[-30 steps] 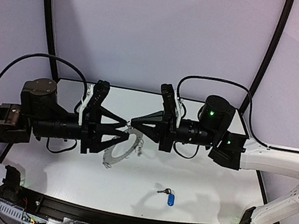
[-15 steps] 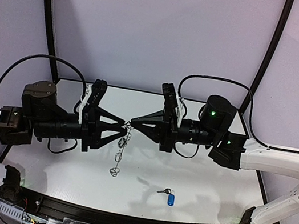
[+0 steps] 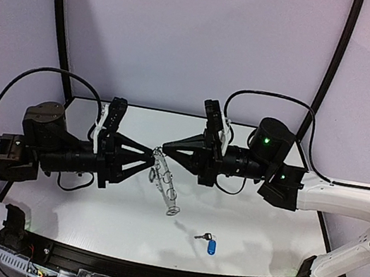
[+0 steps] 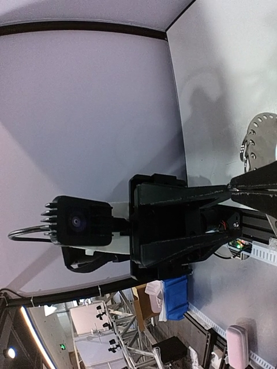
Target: Put the keys on the keyring
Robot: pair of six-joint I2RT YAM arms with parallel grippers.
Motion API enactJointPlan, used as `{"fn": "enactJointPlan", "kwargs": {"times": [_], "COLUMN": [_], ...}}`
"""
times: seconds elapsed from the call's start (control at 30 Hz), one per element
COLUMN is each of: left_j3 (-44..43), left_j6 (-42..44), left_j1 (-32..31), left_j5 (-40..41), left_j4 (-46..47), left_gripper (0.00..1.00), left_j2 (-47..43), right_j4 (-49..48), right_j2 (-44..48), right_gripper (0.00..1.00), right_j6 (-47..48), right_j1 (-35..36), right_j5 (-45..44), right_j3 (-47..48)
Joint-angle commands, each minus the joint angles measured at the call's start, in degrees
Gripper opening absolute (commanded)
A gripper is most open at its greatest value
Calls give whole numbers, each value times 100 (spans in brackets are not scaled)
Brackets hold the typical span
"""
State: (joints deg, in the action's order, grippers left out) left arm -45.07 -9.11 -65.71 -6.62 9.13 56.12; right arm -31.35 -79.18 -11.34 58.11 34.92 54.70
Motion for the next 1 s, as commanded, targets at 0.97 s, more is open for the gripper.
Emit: {"fn": "enactJointPlan", "kwargs": {"times": [0.97], "left_j3": [241], "left_j6": [-66], "left_j1": [50], "left_j5": [-24], "left_j4": [773], "left_gripper": [17], "left_j2": [156], "right_j4": [-496], "right_j2": [-68], "right_gripper": [0], "right_j6": [-131], "right_j1": [61], "right_j5": [159], "right_j3": [-28]}}
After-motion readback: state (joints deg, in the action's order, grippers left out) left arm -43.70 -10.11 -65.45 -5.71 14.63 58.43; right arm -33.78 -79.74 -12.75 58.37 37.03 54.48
